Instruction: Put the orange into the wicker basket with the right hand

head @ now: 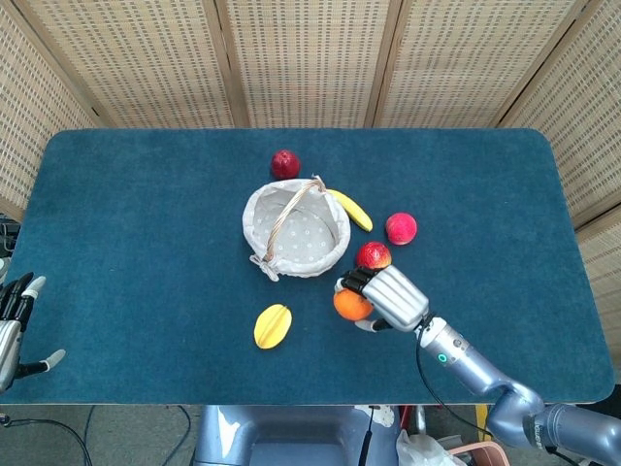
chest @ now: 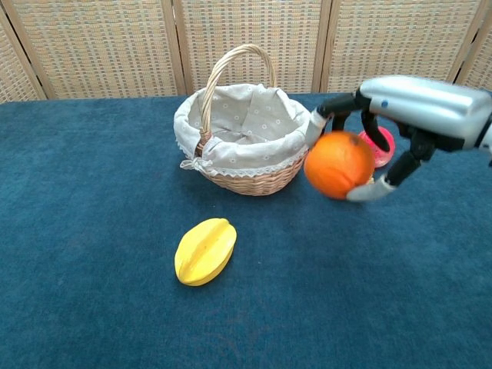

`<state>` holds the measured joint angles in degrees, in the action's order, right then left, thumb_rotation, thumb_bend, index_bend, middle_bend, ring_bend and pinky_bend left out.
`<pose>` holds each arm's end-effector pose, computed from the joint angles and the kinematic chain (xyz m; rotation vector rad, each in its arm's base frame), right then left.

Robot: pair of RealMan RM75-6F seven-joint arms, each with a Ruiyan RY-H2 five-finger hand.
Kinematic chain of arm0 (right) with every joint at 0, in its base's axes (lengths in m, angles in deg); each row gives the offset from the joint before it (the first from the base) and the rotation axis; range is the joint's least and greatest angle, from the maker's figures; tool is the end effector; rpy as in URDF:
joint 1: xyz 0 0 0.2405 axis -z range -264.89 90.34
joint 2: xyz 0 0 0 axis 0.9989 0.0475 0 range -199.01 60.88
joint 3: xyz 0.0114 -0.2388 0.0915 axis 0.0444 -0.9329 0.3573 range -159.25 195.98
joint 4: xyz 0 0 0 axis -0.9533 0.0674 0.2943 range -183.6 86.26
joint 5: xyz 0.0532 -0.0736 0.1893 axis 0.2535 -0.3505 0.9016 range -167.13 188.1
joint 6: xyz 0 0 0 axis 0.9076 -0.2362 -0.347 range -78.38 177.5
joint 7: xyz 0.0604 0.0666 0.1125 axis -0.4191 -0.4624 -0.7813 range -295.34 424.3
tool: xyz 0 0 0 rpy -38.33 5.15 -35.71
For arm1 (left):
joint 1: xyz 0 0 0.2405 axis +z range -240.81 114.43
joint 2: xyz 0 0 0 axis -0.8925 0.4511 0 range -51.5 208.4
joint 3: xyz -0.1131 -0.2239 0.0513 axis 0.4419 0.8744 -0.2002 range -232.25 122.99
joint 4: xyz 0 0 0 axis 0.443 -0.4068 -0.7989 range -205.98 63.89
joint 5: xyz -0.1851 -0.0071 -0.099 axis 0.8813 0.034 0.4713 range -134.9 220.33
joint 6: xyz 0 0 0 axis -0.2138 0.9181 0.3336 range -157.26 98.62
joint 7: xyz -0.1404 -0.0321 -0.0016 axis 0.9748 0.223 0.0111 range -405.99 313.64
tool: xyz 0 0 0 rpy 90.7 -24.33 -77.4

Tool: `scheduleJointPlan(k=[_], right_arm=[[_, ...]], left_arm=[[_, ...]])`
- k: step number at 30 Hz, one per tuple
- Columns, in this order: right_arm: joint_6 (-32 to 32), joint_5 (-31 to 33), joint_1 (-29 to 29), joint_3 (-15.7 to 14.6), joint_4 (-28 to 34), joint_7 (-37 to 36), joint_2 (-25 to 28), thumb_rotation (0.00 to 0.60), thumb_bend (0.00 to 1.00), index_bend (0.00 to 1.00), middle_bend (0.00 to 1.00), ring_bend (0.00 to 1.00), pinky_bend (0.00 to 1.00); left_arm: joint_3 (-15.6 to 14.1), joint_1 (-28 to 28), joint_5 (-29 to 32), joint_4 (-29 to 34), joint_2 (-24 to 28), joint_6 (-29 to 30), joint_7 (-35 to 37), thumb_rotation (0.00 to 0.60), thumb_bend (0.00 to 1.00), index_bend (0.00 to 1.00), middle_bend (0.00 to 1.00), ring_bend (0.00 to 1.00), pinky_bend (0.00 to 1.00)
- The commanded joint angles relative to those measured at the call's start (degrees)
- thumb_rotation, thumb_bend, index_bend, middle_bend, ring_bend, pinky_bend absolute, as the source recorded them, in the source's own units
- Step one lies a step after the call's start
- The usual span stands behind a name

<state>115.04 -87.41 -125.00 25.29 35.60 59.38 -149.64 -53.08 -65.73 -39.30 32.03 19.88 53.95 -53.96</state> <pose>-0.1408 -0.3130 0.0347 2.0365 -0.7148 1.3220 -0.2998 0.1611 0.1683 -1.3653 -0.9658 -0.7739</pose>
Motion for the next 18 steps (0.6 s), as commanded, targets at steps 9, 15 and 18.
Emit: scheduleJointPlan(k=[9,15,18], right_arm=[[-12.75,24.61,-9.87,13.81,1.33,4.80,-1.94,0.600,0.43,0.49,0.50,0.41,0.66],[-15.98,31.35,-13.80,15.33,-1.59,7.99,-6.02,0.600,0.43,0.49,0.50,0.41,0.66],[-16.54,33.49,-15.04,15.26,-3.71,8.23,-8.61,0.600,0.43,0.49,0.50,0.41,0.66]], left_arm=[[0.74,-0.75,2.02,-0.02,0.81,-1.40,1.83,0.600,0.00,0.00,0.00,0.00,0.00],[1.27,-1.35,3.68,-0.20,1.12,-2.61,2.46,0.600,0.00,0.00,0.00,0.00,0.00],[1.48,-1.67,4.66,-0.40,1.26,-3.42,2.86,0.600,0.00,0.00,0.00,0.00,0.00]])
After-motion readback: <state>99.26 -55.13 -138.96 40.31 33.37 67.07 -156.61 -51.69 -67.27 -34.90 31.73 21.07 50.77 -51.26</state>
